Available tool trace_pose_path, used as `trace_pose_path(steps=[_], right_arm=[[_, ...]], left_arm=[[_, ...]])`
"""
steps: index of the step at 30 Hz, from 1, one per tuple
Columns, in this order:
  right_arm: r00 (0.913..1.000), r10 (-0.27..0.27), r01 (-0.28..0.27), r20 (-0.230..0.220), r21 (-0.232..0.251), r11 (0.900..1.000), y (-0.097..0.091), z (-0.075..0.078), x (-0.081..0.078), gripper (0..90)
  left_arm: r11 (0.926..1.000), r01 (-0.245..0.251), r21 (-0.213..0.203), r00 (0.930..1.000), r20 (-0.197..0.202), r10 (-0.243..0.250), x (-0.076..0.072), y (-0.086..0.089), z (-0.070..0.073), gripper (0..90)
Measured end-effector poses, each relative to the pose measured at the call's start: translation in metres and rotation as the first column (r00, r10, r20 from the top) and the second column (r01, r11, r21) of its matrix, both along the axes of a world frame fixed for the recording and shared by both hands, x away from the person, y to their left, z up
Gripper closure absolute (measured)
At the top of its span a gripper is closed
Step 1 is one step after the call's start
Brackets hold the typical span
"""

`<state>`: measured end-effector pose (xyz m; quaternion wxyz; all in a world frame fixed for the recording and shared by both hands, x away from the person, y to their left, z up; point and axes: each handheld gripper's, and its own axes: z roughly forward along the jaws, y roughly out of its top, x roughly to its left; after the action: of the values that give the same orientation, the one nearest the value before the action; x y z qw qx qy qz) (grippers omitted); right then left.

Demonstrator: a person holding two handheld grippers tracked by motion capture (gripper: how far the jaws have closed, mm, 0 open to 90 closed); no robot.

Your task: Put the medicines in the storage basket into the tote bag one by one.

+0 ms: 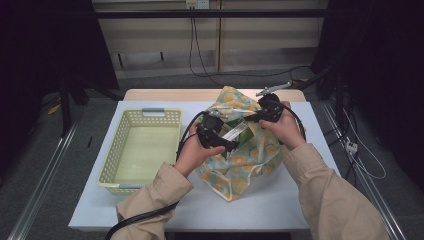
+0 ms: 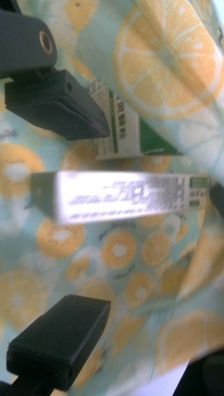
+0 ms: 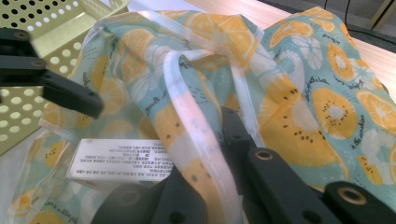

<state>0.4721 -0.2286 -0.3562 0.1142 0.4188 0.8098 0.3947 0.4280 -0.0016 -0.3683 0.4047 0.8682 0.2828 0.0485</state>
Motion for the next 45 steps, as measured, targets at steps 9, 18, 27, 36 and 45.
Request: trace_pose_path(steps=[9, 18, 27, 36, 45], right_arm=[[1.0000, -0.003, 0.003, -0.006, -0.002, 1.0000, -0.001, -0.005, -0.002, 88.6], [1.0000, -0.002, 0.002, -0.009, -0.001, 1.0000, 0.000, -0.005, -0.002, 88.6], [0.9999, 0.003, -0.003, -0.014, -0.001, 1.0000, 0.002, -0.006, -0.002, 88.6], [0.9999, 0.001, -0.001, -0.013, 0.001, 1.0000, 0.000, -0.005, -0.002, 88.6], [0.9999, -0.001, 0.001, -0.013, 0.002, 1.0000, -0.001, -0.006, -0.002, 88.6]], left_arm=[[0.9988, 0.037, -0.031, 0.9991, -0.019, -0.038, -0.018, 0.009, -0.006, 13.5], [0.9969, 0.063, -0.046, 0.9975, -0.030, -0.065, -0.032, 0.012, -0.014, 13.2], [0.9963, 0.083, -0.021, 0.9949, -0.055, -0.084, -0.041, 0.014, -0.032, 12.7], [0.9949, 0.101, -0.002, 0.9919, -0.077, -0.101, -0.045, 0.015, -0.046, 13.4], [0.9915, 0.124, 0.041, 0.9883, -0.094, -0.120, -0.050, 0.016, -0.062, 15.2]])
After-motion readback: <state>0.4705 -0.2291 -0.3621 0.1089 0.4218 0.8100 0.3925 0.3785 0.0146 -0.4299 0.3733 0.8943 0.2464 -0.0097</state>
